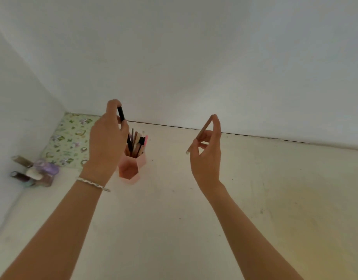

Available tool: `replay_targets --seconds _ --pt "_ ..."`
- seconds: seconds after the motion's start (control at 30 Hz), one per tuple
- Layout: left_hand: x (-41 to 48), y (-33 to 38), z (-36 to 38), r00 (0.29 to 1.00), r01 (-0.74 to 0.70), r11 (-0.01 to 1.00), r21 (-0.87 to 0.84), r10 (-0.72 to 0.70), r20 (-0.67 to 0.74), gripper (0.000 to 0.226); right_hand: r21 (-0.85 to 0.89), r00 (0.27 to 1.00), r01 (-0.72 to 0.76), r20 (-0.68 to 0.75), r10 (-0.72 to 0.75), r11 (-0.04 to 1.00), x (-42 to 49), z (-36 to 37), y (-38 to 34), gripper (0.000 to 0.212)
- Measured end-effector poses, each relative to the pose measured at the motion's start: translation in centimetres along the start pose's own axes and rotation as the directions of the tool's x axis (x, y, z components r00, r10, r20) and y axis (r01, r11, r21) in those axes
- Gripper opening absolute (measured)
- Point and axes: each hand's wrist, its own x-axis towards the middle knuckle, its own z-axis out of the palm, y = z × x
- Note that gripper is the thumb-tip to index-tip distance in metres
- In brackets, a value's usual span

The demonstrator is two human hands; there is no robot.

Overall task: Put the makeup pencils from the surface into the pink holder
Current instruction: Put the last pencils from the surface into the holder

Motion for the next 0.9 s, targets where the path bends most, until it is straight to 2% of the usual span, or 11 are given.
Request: replay_targets --seconds 0.13,0.17,0.37,0.5,0.63,0.77,0.83,0.9 --pt "0.1 -1.2 0.2 0.987 -0.070 0.955 0.288 0.024 0.159 0.015 0.062 0.999 0.037 -0.003 -0.037 0.997 -0.8 1.8 -1.6 0.079" --pt "0.1 -1.3 -0.1 0.987 -0.066 0.945 0.319 0.013 0.163 0.013 0.074 0.999 0.045 0.003 -0.046 0.996 -1.0 2.4 -2.1 0.079" --pt "1.1 -1.6 -2.8 0.999 -0.007 0.988 0.156 0.015 -0.050 0.031 0.082 0.983 0.141 0.103 -0.149 0.987 -2.1 6.8 -4.6 0.073" --pt "1.0 -1.5 -3.6 1.000 0.016 0.999 0.052 -0.015 -0.019 0.033 -0.092 0.964 0.221 0.175 -0.203 0.971 -3.0 9.5 -4.4 0.066" --pt "0.2 -1.3 -3.1 0.997 0.068 0.998 -0.008 -0.068 0.022 0.031 -0.277 0.914 0.372 0.274 -0.299 0.886 -3.9 10.7 -2.5 0.054" --pt "-0.5 -0.7 -2.3 0.996 0.087 0.996 -0.036 -0.086 0.027 0.031 -0.396 0.863 0.502 0.281 -0.419 0.769 -4.8 10.7 -0.6 0.025" --pt "-0.8 0.0 -2.1 0.996 0.086 0.995 -0.053 -0.087 -0.011 0.032 -0.379 0.851 0.524 0.267 -0.452 0.763 -5.0 10.3 -0.2 0.031" --pt "-1.4 1.2 -1.9 0.993 0.045 0.996 -0.074 -0.053 -0.106 0.032 -0.320 0.887 0.462 0.185 -0.424 0.827 -4.6 9.2 -0.3 0.044"
